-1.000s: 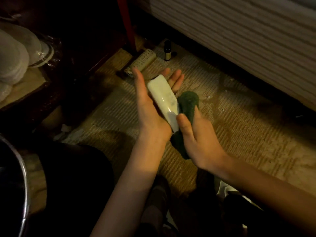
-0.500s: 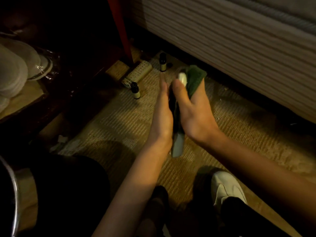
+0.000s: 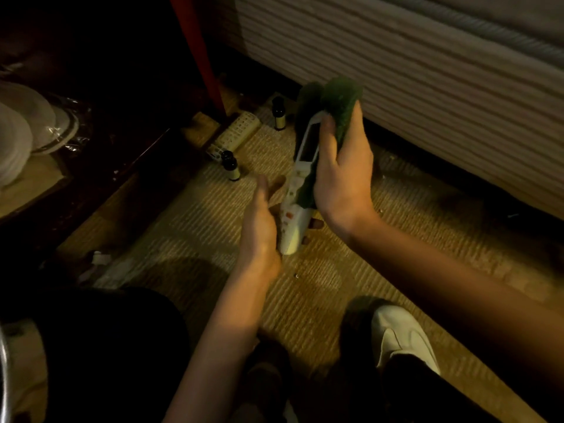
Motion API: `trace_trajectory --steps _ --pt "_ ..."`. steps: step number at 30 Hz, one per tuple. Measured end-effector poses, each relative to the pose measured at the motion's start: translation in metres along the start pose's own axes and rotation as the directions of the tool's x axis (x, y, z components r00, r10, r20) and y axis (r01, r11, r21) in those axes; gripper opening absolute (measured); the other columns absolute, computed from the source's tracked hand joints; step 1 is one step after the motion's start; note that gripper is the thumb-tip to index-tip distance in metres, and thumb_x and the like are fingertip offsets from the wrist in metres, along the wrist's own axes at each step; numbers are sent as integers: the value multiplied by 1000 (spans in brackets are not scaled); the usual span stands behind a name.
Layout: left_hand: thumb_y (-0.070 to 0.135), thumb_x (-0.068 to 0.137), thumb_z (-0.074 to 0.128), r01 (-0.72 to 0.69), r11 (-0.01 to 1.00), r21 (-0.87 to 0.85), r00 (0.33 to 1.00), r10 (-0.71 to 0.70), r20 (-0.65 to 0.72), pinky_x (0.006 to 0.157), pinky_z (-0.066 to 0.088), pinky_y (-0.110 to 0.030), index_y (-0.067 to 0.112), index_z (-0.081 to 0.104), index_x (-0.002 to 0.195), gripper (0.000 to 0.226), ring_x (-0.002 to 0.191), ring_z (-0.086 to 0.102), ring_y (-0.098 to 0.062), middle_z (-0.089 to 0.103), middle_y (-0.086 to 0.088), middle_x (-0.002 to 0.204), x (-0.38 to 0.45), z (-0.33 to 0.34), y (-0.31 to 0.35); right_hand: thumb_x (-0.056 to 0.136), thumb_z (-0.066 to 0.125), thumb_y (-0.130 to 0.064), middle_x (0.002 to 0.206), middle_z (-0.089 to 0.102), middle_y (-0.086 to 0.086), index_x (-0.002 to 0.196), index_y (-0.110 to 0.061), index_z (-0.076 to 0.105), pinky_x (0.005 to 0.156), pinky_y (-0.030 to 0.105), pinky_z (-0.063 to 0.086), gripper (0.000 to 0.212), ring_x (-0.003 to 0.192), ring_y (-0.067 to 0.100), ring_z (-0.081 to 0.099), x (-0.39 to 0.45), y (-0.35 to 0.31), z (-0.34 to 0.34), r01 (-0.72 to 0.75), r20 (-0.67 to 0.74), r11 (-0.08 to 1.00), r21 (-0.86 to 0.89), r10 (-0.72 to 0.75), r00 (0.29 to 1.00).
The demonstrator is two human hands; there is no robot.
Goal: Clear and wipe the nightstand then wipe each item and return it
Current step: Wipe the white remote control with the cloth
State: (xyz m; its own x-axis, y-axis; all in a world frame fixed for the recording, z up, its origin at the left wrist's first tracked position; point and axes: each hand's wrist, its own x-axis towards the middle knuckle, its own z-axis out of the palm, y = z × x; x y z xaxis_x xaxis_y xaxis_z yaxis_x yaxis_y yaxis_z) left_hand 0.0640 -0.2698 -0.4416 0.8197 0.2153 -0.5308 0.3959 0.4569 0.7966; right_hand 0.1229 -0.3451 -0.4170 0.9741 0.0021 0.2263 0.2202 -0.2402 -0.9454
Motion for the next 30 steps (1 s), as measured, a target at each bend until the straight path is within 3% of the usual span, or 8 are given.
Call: trace_trajectory --steps 4,7,12,18,21,23,26,30 --pt "51 99 20 -101 990 100 995 102 -4 52 51 -24 23 63 108 53 72 69 -17 74 -4 92 0 -3 3 96 40 -21 117 58 9 124 -9 52 92 39 49 33 107 18 58 -6 6 -1 -24 12 999 -48 25 1000" --pt "47 100 19 -153 978 142 987 157 -17 69 54 -23 30 62 89 48 80 70 -5 73 10 78 0 0 3 96 43 -20 112 59 8 116 -6 56 90 33 49 28 103 17 58 -15 8 -3 -2 2 997 -79 3 1000" --pt "48 100 16 -140 985 101 990 141 -3 66 53 -16 32 60 93 48 79 69 -1 73 10 80 -7 1 6 94 43 -26 102 55 2 104 -6 59 81 12 44 28 94 10 55 -19 5 -12 42 12 989 -139 -41 999" --pt "43 102 20 -161 985 67 986 164 -41 66 55 -21 28 63 86 48 76 70 -7 73 5 77 -16 10 24 95 37 -32 106 57 4 105 -16 54 81 34 51 25 96 16 59 -20 -12 -10 13 66 993 -119 -5 998" --pt "39 103 25 -177 984 -27 981 174 -90 72 54 -23 23 64 91 43 84 69 -8 73 2 85 -19 16 42 94 36 -32 102 60 7 104 -8 57 78 40 51 33 92 19 61 -12 -32 -2 91 148 986 -141 -70 986" --pt "35 102 29 -190 965 -181 976 165 -143 64 52 -18 19 63 93 38 88 67 -9 72 3 79 -20 20 56 93 37 -34 95 63 8 98 -7 59 76 41 50 35 88 21 62 -11 -52 4 160 247 977 -144 -121 961" --pt "36 101 31 -199 868 -455 977 138 -164 59 50 -23 15 62 90 40 72 68 -12 70 0 68 -29 17 90 97 40 -37 89 65 1 94 -14 64 72 26 46 34 85 12 61 -5 -86 12 237 427 960 -152 -152 891" --pt "42 100 30 -203 805 -558 976 118 -186 64 50 -32 17 66 91 44 72 67 -19 72 -6 78 -47 2 137 96 49 -36 55 54 -6 60 -22 53 50 16 35 38 52 0 50 27 -144 8 189 510 974 -125 -100 854"
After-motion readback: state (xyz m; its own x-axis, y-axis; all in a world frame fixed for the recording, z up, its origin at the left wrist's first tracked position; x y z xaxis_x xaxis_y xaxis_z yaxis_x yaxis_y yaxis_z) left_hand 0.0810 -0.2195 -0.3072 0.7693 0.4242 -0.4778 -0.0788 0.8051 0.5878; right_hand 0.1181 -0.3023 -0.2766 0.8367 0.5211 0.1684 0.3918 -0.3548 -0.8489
